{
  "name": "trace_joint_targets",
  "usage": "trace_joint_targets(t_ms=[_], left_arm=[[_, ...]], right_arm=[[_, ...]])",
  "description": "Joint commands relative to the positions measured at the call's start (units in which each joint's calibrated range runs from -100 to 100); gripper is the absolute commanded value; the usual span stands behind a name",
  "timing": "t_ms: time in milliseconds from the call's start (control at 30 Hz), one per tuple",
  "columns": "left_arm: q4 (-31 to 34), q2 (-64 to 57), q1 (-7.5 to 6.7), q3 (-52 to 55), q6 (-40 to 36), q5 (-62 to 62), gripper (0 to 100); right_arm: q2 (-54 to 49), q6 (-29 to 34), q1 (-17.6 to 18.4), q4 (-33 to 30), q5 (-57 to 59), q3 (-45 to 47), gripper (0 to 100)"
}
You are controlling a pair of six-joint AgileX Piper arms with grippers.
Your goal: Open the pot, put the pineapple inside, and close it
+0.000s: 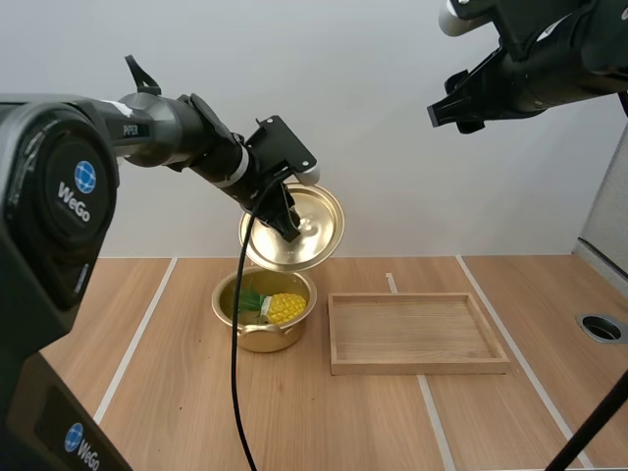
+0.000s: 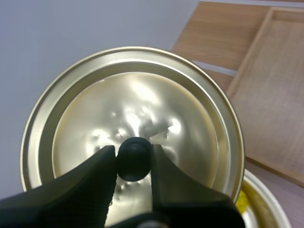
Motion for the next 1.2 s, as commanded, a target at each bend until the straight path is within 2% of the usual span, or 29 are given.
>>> trace_joint_targets(t_ms=[0, 100, 167, 367, 567, 1000, 1067, 1167], left_arm=[[6.24, -0.65, 0.03, -0.13, -6.00, 3.42, 0], [13.04, -0.53, 0.03, -0.13, -10.60, 5.04, 0], [14.50, -0.39, 0.11, -0.13, -10.90, 9.25, 0], [12.85, 2.87, 1.76, -0.13, -10.90, 17.25, 0], [8.41, 6.73, 3.13, -0.13, -9.43, 17.67, 0], [9.34, 11.17, 3.12, -0.13, -9.51, 17.50, 1], [9.14, 11.06, 3.12, -0.13, -9.89, 17.50, 6], [8.56, 11.06, 3.12, -0.13, -9.89, 17.50, 29]], right_arm=[[-0.24, -0.78, -0.24, -0.80, -0.68, 0.06, 100], [-0.24, -0.78, -0.24, -1.12, 0.60, 0.06, 100], [-0.24, -0.78, -0.24, -1.12, 0.60, 0.06, 100], [-0.24, -0.78, -0.24, -1.12, 1.15, 0.06, 100], [-0.24, -0.78, -0.24, -1.12, 3.71, 0.06, 100], [-0.24, -0.78, -0.24, -1.12, 4.13, 0.06, 100], [-0.24, -0.78, -0.24, -1.12, 4.13, 0.06, 100], [0.05, -0.78, -0.24, -1.01, 4.11, 0.06, 100]])
